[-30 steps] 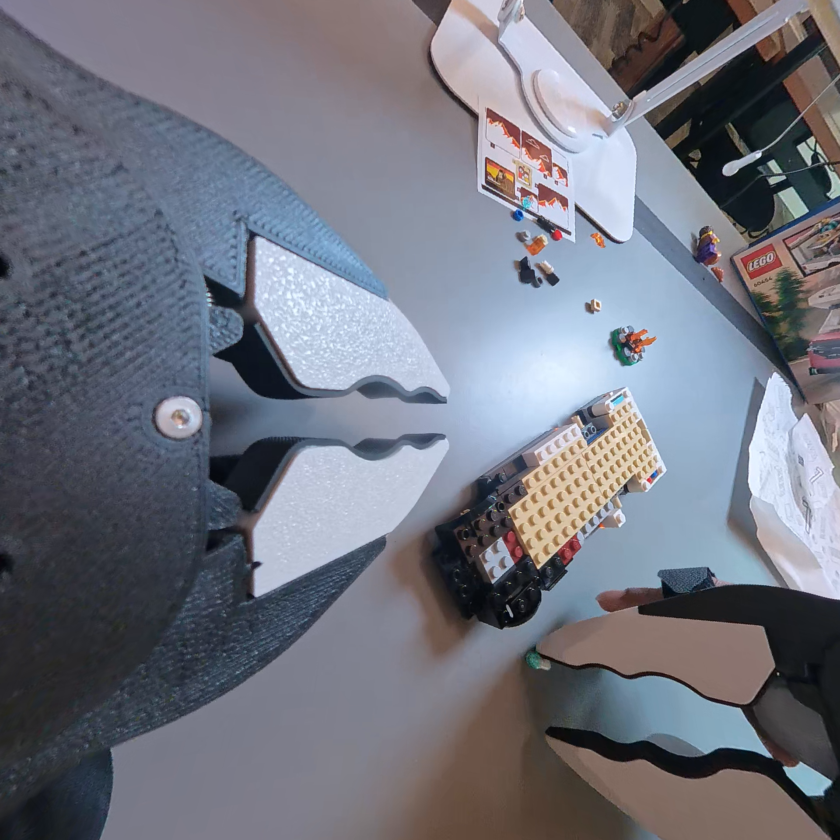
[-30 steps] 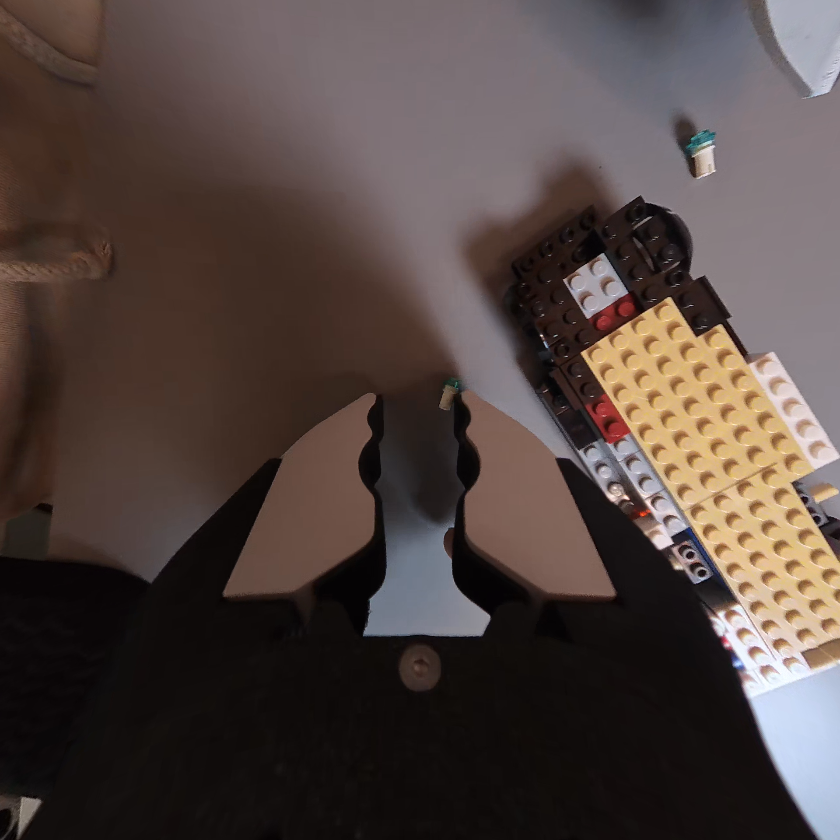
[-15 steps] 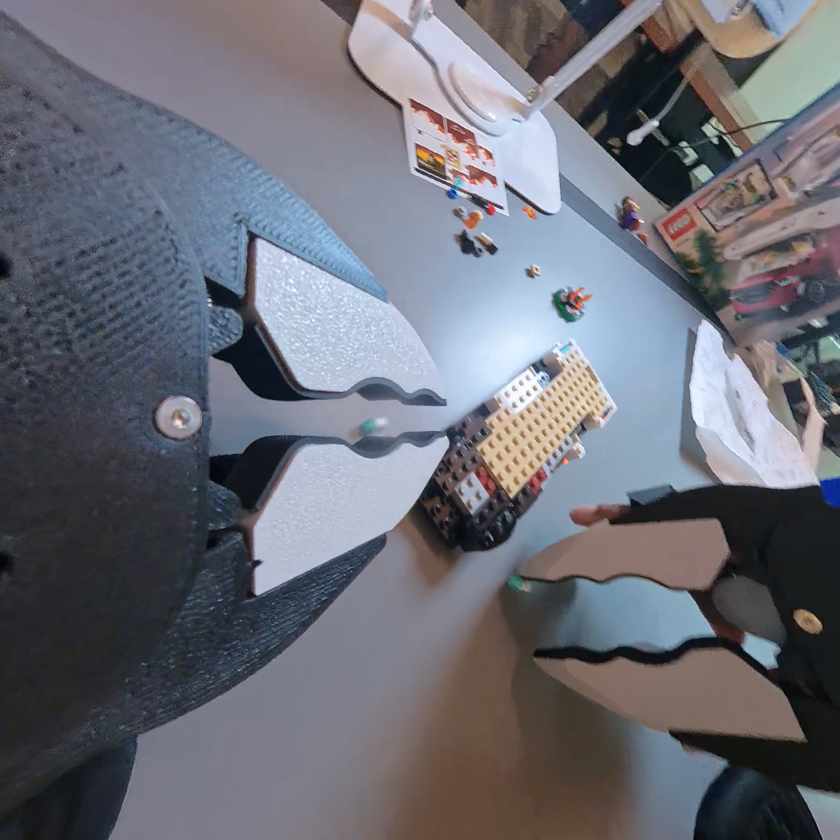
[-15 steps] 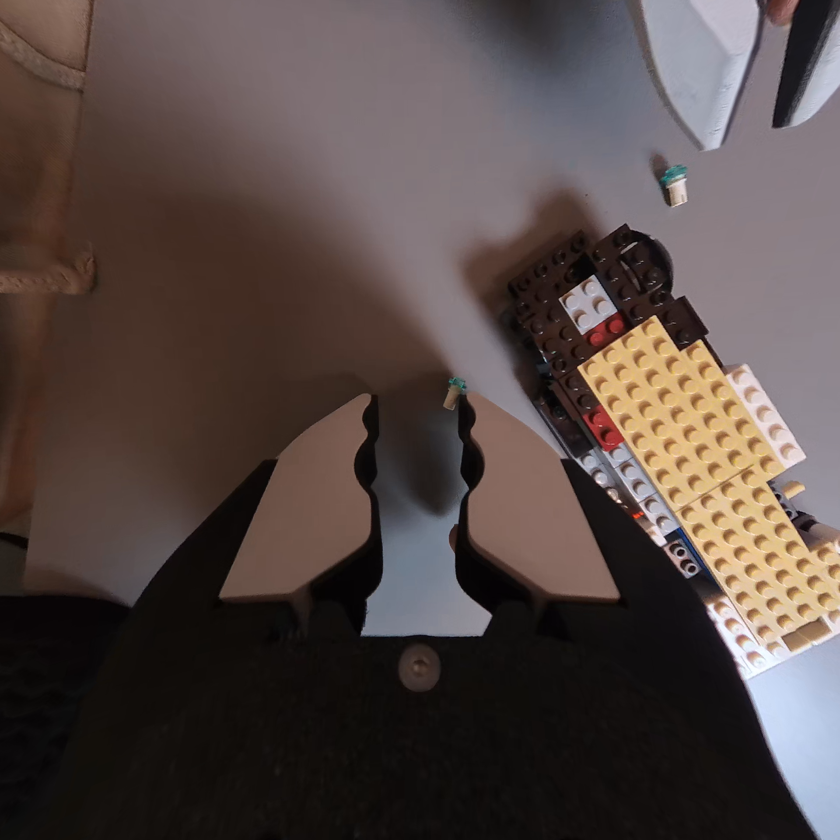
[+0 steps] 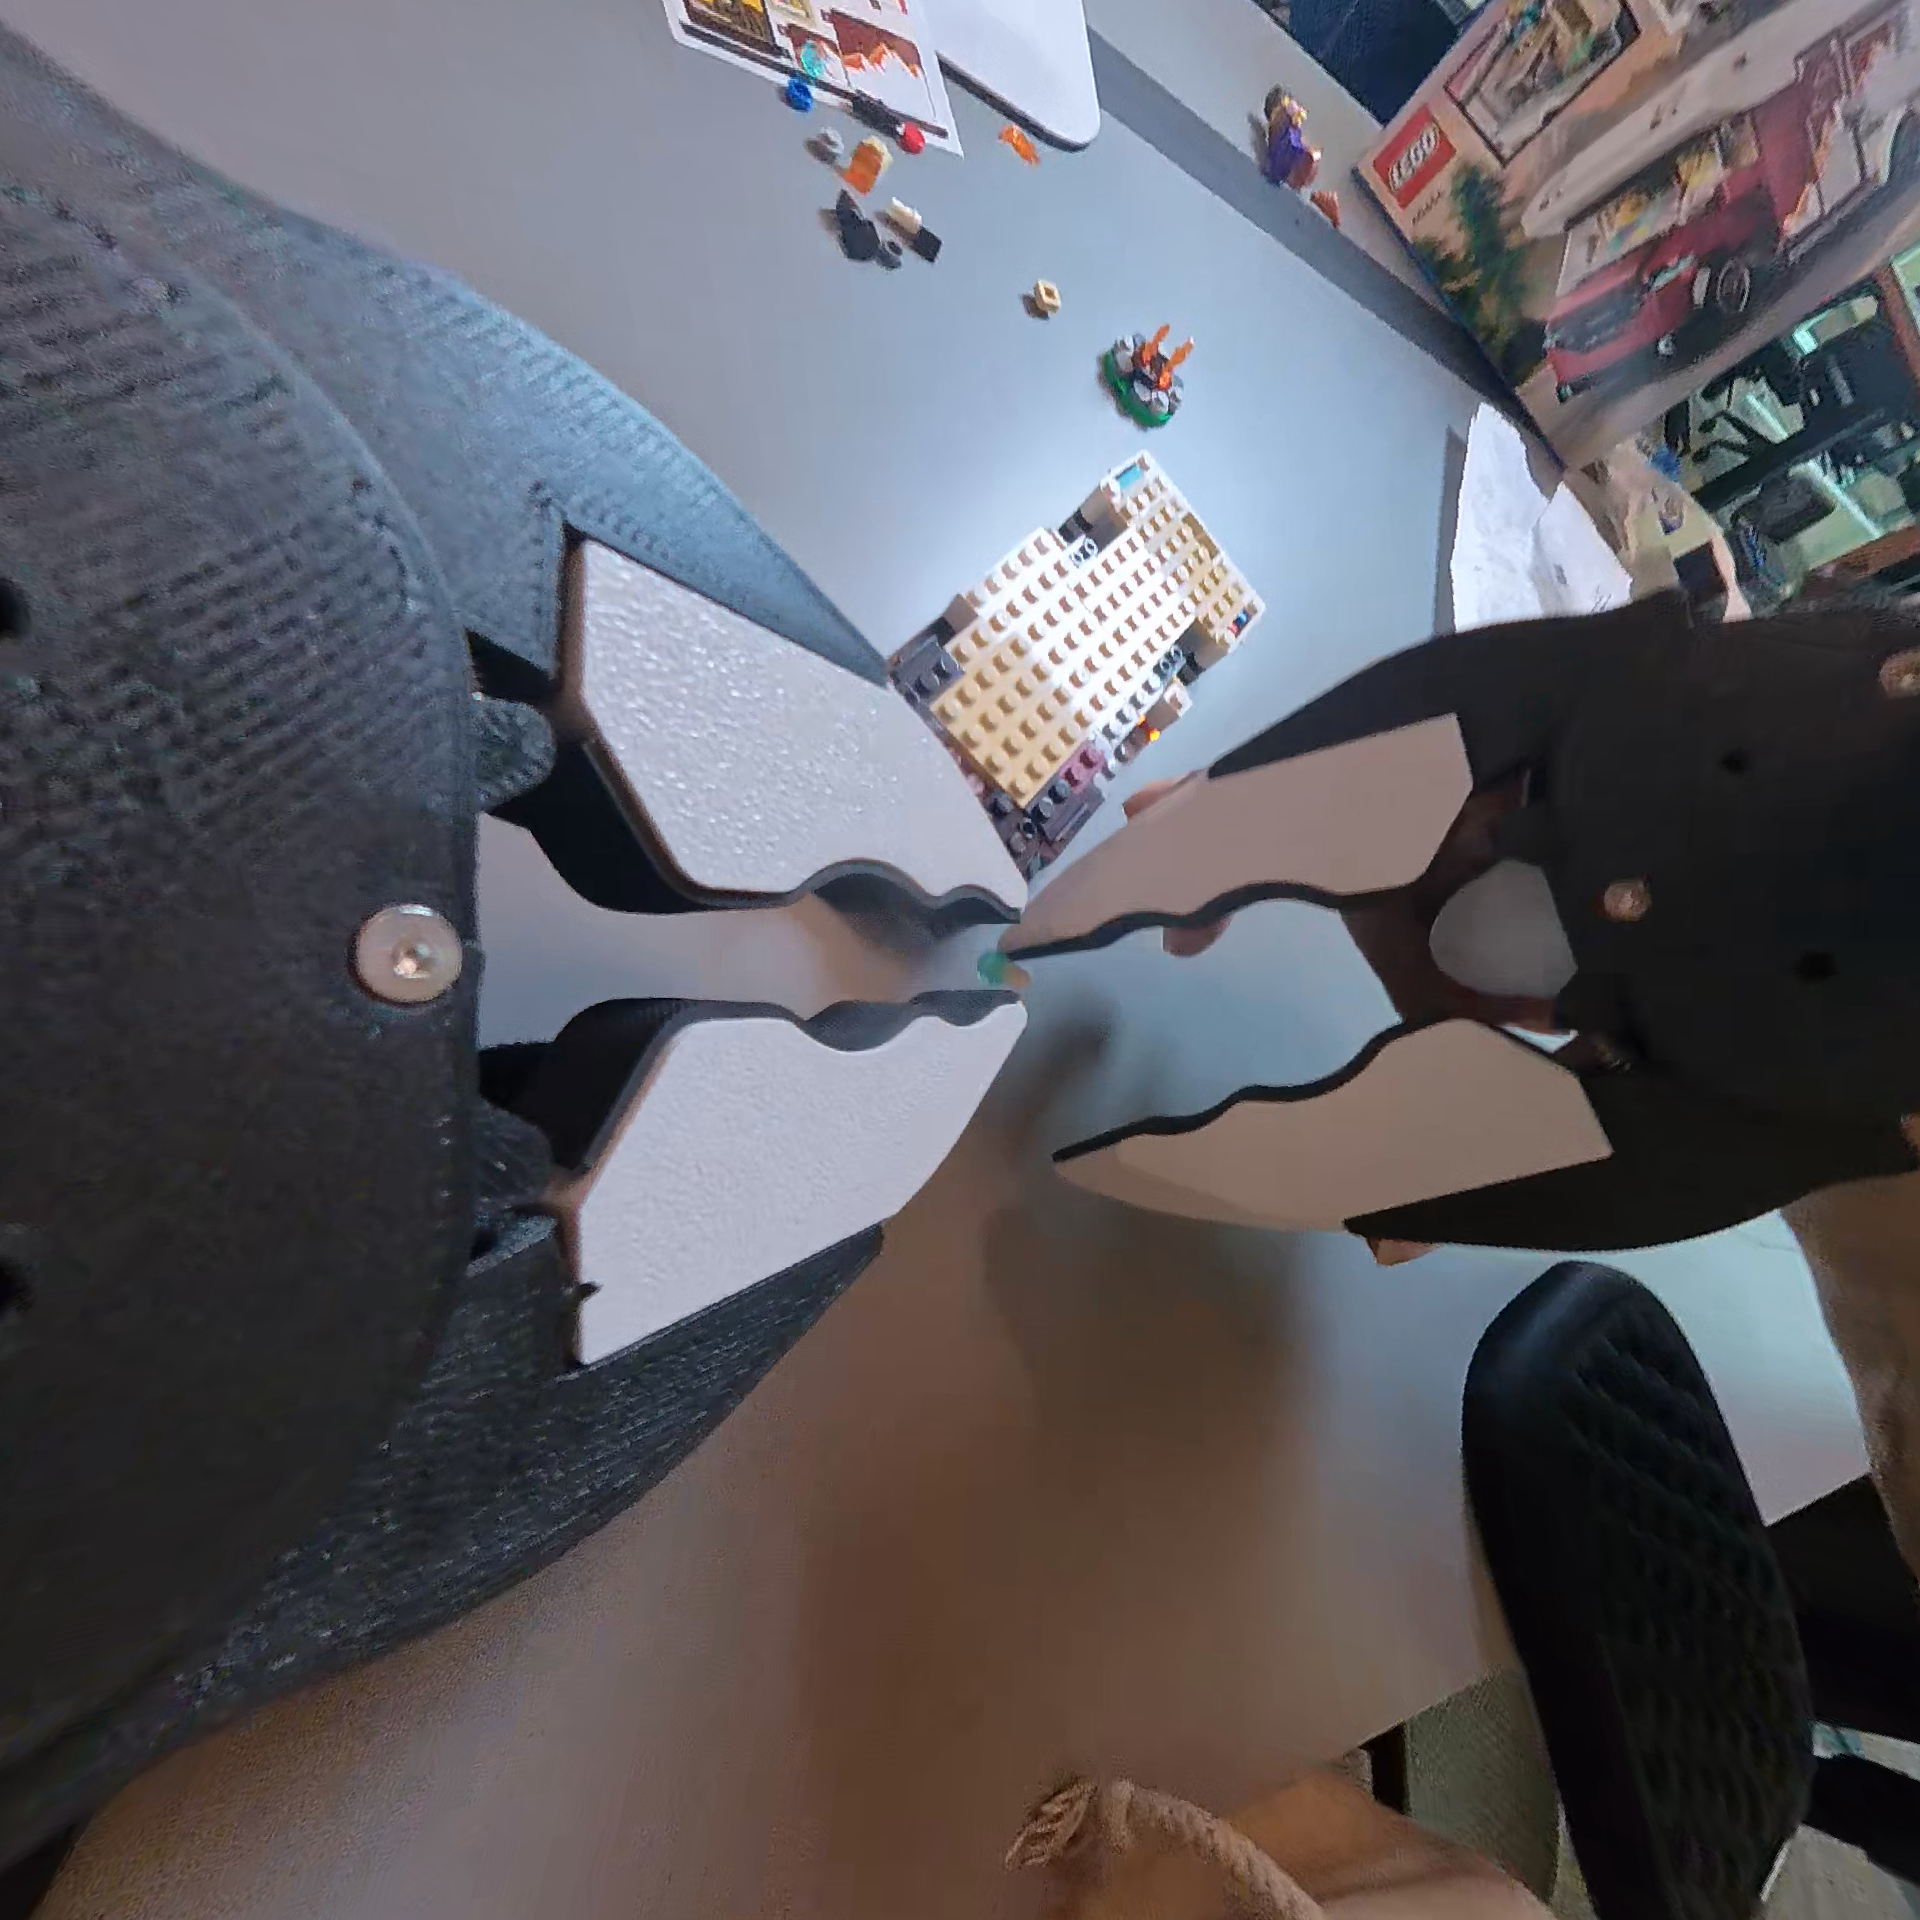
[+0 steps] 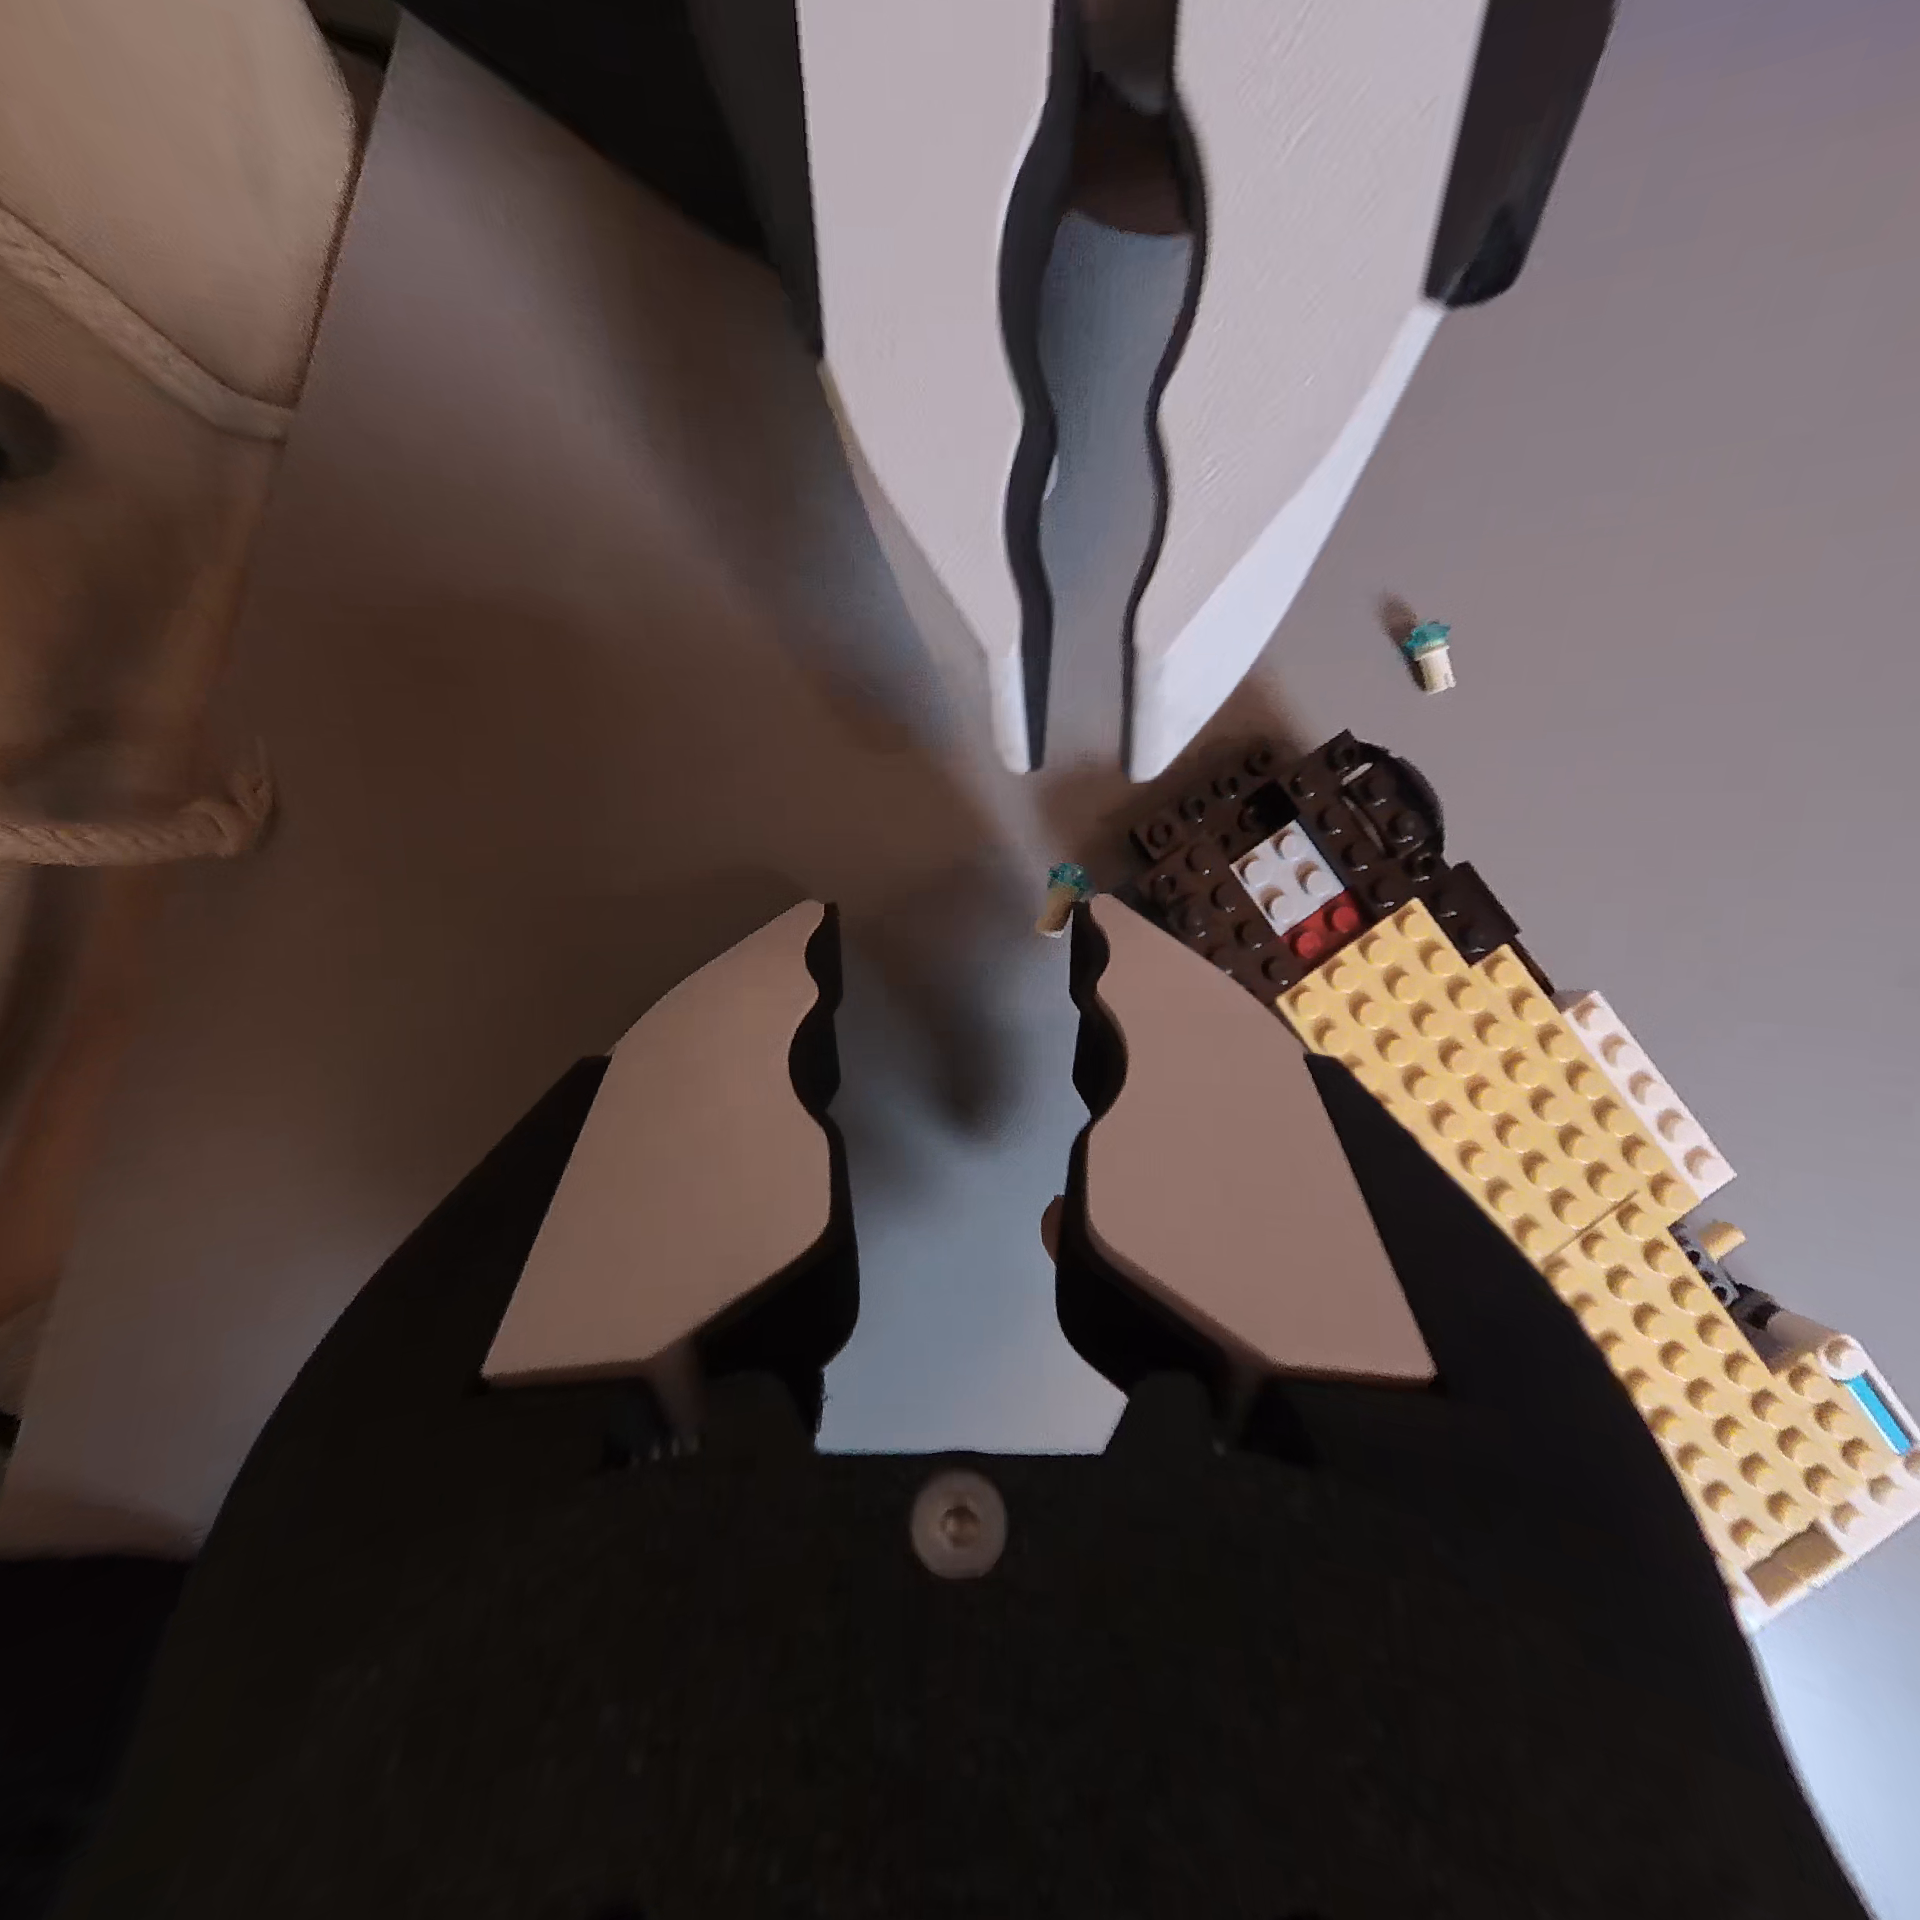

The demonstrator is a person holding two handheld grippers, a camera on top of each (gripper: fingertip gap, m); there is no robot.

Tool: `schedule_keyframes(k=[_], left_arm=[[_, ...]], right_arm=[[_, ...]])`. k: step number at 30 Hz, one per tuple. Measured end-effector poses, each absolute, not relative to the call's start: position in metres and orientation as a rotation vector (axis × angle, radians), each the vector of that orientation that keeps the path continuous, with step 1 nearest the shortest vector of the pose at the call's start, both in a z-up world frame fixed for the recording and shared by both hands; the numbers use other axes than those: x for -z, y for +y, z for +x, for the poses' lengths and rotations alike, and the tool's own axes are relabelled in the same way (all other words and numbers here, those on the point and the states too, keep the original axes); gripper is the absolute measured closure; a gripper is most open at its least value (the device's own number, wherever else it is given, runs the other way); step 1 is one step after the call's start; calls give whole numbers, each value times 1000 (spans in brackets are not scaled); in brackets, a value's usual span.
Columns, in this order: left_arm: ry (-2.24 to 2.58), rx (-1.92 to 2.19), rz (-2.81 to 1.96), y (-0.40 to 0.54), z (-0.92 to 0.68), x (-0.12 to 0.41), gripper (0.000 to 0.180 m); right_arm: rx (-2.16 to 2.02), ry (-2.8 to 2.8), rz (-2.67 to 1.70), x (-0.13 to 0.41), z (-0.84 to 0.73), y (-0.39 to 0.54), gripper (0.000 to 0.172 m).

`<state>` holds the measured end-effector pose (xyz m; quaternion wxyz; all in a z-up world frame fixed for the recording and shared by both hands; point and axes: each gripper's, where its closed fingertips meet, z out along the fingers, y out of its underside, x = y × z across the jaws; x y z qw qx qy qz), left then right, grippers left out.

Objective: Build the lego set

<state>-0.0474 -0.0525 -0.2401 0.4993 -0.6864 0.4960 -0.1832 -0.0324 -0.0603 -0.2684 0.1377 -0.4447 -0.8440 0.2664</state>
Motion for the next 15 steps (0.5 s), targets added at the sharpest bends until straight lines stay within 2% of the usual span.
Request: schedule_keyframes(k=[15], left_arm=[[1390, 301, -1735, -59, -45, 277, 175]], right_arm=[[-927, -2347, -1281, 262, -43, -65, 126]])
